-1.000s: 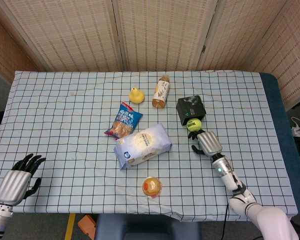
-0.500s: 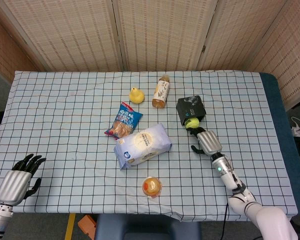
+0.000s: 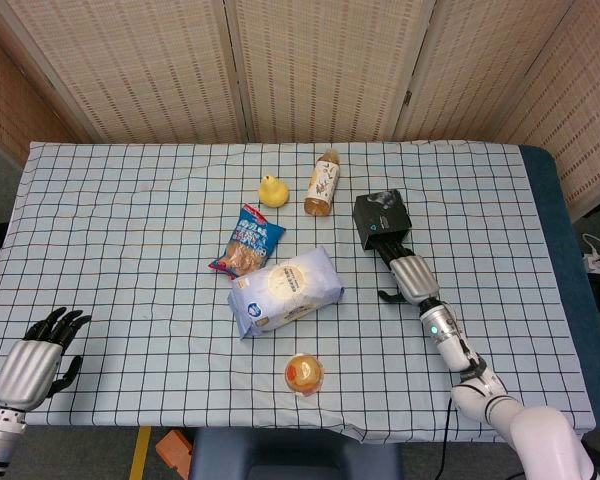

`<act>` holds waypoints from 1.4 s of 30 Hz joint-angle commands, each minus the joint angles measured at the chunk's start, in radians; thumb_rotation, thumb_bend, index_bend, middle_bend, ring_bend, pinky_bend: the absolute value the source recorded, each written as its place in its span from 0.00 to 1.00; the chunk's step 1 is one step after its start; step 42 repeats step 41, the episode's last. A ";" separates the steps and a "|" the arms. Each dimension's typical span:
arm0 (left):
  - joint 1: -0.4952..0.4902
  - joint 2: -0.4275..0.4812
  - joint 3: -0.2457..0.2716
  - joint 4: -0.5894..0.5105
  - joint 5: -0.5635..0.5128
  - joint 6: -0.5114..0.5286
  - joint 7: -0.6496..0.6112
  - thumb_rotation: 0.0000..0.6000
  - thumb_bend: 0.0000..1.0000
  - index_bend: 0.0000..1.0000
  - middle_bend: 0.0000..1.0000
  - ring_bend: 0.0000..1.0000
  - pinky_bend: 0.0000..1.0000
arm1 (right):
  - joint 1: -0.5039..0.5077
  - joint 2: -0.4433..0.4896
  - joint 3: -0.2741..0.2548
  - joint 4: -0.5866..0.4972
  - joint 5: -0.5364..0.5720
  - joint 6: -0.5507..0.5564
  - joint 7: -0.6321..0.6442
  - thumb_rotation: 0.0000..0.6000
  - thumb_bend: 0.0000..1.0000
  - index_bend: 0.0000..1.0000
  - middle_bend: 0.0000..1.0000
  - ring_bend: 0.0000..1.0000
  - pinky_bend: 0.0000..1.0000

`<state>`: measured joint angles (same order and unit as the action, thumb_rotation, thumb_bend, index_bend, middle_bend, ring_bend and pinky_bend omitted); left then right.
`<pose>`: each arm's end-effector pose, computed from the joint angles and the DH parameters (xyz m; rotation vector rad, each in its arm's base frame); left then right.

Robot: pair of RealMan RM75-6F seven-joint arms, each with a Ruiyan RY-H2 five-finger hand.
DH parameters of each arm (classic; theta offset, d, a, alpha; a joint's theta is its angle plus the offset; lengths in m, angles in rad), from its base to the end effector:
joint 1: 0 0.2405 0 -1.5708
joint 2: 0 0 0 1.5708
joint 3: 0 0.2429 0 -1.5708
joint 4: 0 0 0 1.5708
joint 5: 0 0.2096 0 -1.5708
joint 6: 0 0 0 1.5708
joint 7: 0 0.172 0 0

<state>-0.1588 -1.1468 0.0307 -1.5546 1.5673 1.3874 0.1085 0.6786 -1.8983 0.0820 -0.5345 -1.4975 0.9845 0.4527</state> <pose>-0.2970 0.2113 0.1181 -1.6273 -0.8363 -0.7733 -0.2458 -0.3965 -0.0506 1.7396 -1.0337 0.9913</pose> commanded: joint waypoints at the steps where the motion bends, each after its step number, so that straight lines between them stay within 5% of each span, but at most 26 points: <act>1: 0.000 0.000 0.000 -0.001 0.000 0.000 0.000 1.00 0.47 0.18 0.13 0.07 0.22 | -0.001 0.002 -0.002 -0.001 -0.002 0.005 0.001 1.00 0.14 0.00 0.06 0.00 0.24; 8: 0.001 0.001 0.001 -0.001 0.002 0.002 -0.003 1.00 0.47 0.18 0.13 0.07 0.22 | -0.010 0.021 0.003 -0.036 0.003 0.026 -0.006 1.00 0.14 0.00 0.06 0.00 0.24; 14: 0.000 0.002 0.001 0.000 0.004 0.002 -0.007 1.00 0.47 0.18 0.13 0.07 0.22 | -0.062 0.092 0.015 -0.179 0.022 0.100 -0.092 1.00 0.14 0.04 0.06 0.00 0.24; 18: 0.000 0.003 0.002 0.000 0.005 0.001 -0.010 1.00 0.47 0.18 0.13 0.07 0.22 | -0.125 0.204 0.008 -0.398 0.055 0.126 -0.216 1.00 0.14 0.17 0.10 0.02 0.29; 21: -0.001 0.004 0.001 0.000 0.004 0.002 -0.013 1.00 0.47 0.18 0.13 0.07 0.22 | -0.186 0.350 -0.016 -0.656 0.091 0.140 -0.375 1.00 0.14 0.18 0.10 0.02 0.31; 26: 0.001 0.005 -0.001 0.002 0.000 0.003 -0.017 1.00 0.47 0.18 0.13 0.07 0.22 | -0.285 0.497 -0.043 -0.914 0.137 0.251 -0.620 1.00 0.14 0.19 0.10 0.02 0.31; 31: 0.003 0.005 -0.002 0.001 0.001 0.011 -0.016 1.00 0.47 0.18 0.13 0.07 0.22 | -0.376 0.532 -0.062 -0.953 0.151 0.365 -0.696 1.00 0.14 0.16 0.10 0.02 0.31; 37: -0.002 -0.001 -0.003 0.002 0.005 0.006 -0.003 1.00 0.47 0.18 0.13 0.07 0.22 | -0.392 0.583 -0.066 -1.002 0.185 0.323 -0.703 1.00 0.14 0.01 0.06 0.00 0.21; 42: -0.004 -0.003 0.000 0.004 0.011 0.003 0.003 1.00 0.47 0.18 0.13 0.07 0.22 | -0.402 0.599 -0.070 -1.034 0.164 0.334 -0.709 1.00 0.14 0.00 0.04 0.00 0.20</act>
